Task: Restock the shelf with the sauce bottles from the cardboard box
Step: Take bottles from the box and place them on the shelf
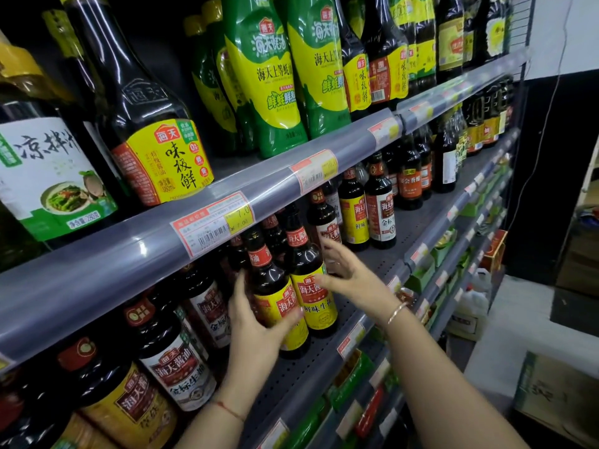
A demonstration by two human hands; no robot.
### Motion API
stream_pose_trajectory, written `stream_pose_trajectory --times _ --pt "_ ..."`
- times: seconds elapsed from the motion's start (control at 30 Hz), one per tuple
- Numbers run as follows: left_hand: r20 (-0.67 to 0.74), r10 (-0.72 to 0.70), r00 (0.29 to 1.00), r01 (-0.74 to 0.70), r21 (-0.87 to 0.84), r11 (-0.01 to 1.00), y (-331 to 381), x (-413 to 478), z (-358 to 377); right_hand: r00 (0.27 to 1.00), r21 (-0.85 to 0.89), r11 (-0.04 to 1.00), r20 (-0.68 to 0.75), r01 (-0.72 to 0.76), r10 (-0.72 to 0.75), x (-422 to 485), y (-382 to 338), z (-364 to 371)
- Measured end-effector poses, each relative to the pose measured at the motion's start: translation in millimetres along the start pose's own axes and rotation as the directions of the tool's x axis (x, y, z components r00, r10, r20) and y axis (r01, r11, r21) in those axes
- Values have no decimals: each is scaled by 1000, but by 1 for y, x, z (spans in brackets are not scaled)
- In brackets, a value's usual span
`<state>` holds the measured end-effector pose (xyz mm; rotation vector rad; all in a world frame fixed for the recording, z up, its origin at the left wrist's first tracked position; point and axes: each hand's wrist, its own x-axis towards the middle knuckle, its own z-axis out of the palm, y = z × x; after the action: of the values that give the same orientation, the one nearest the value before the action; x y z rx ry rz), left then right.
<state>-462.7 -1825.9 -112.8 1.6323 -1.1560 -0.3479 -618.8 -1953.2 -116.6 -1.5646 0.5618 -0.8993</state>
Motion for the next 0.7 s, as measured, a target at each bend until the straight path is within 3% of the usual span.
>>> stream_pose_trajectory --times 0.17,0.37,0.7 --pt "8 -108 994 108 -27 994 -34 -17 25 1000 -30 999 -13 -13 13 -14 46 17" --pt "-72 -98 993 96 -31 995 -40 -16 31 989 -116 993 -140 26 -42 -14 56 25" --pt "-24 -78 997 75 -108 991 -33 3 65 988 -175 984 -154 -30 2 2 54 -17"
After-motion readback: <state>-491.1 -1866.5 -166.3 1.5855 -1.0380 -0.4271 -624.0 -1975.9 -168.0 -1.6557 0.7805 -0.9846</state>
